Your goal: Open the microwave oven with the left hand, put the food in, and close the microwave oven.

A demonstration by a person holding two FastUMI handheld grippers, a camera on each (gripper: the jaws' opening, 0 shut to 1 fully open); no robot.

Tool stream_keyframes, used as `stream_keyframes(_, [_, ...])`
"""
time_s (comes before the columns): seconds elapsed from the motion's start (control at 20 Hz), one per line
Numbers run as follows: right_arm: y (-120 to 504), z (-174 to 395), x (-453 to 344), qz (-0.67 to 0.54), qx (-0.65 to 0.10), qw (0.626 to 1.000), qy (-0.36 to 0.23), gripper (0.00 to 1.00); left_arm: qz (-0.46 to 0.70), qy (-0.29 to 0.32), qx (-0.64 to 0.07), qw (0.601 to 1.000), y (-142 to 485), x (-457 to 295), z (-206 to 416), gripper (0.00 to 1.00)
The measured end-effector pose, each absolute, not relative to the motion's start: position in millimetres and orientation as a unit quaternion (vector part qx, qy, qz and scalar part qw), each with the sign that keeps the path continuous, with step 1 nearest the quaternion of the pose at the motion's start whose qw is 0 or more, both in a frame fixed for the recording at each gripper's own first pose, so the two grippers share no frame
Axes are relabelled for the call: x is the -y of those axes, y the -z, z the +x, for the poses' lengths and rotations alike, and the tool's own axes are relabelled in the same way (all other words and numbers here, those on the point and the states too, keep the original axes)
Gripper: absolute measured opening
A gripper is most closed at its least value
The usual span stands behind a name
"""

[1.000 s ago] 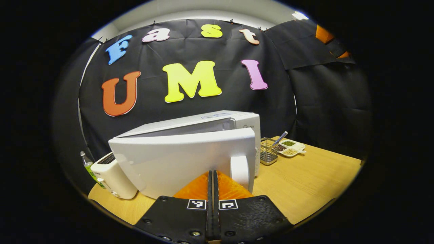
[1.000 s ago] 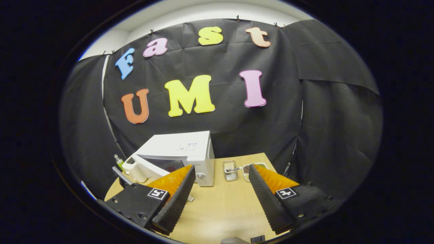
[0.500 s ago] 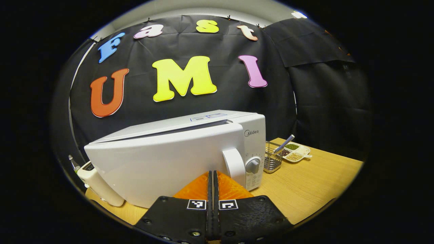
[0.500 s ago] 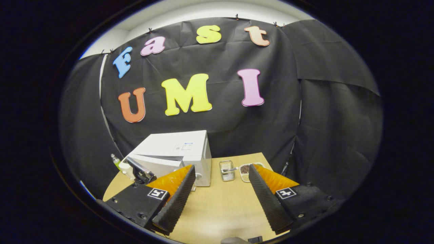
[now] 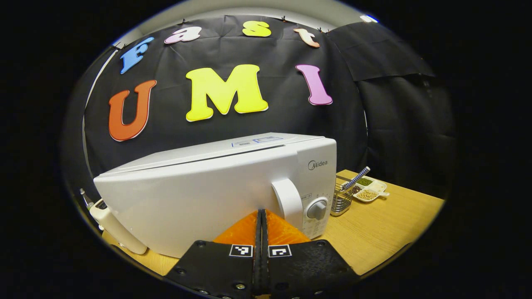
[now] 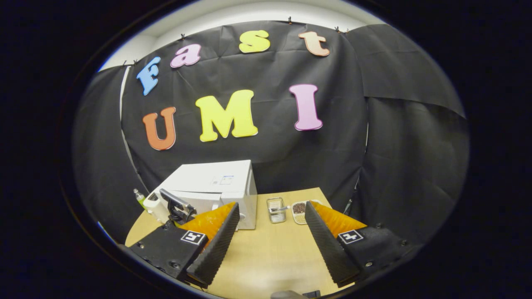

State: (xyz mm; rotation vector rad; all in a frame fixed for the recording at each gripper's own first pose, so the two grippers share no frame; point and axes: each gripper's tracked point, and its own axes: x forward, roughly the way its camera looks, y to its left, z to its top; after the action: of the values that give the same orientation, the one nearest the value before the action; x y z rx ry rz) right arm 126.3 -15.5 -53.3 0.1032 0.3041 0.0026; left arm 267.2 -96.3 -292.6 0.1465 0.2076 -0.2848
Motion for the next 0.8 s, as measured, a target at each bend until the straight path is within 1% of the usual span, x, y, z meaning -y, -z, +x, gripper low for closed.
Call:
stream_keyframes(0.05, [54,127,15,0.052,-0.153,0.987,-0.002,1.0,0.069,0.141,-0.103,0.982,292,96,268,0.0])
stream_keyframes(0.1, [54,127,14,0.053,-0.152,0.987,-0.003,0.92,0.061,0.138,-0.103,0.983,292,96,268,0.0])
stream_keyframes(0.15, [54,126,13,0.052,-0.152,0.987,-0.004,1.0,0.055,0.134,-0.107,0.984,291,97,271,0.0])
stream_keyframes(0.25, [51,125,10,0.051,-0.149,0.988,-0.007,1.0,0.052,0.125,-0.119,0.984,294,99,281,0.0])
stream_keyframes(0.35, [48,122,8,0.047,-0.144,0.988,-0.013,1.0,0.053,0.125,-0.122,0.983,293,98,277,0.0])
stream_keyframes(0.45, [46,120,7,0.041,-0.14,0.989,-0.013,1.0,0.066,0.108,-0.134,0.983,296,83,270,0.0])
stream_keyframes(0.5, [44,118,9,0.037,-0.135,0.99,-0.011,0.92,0.074,0.1,-0.136,0.983,297,75,263,0.0])
stream_keyframes(0.55, [42,118,11,0.031,-0.129,0.991,-0.008,1.0,0.083,0.093,-0.14,0.982,300,66,253,0.01])
stream_keyframes(0.6, [41,117,11,0.026,-0.125,0.992,-0.006,1.0,0.082,0.095,-0.153,0.98,308,62,243,0.03])
stream_keyframes(0.65, [43,116,11,0.021,-0.122,0.992,-0.005,1.0,0.072,0.102,-0.168,0.978,316,59,229,0.34])
stream_keyframes(0.7, [44,114,12,0.016,-0.119,0.993,-0.002,0.92,0.067,0.093,-0.177,0.977,318,50,212,0.66])
stream_keyframes(0.75, [46,114,11,0.011,-0.116,0.993,-0.001,1.0,0.061,0.084,-0.184,0.977,318,43,199,0.97])
stream_keyframes(0.8, [48,112,10,0.006,-0.115,0.993,0.0,1.0,0.043,0.077,-0.189,0.978,312,36,183,0.96])
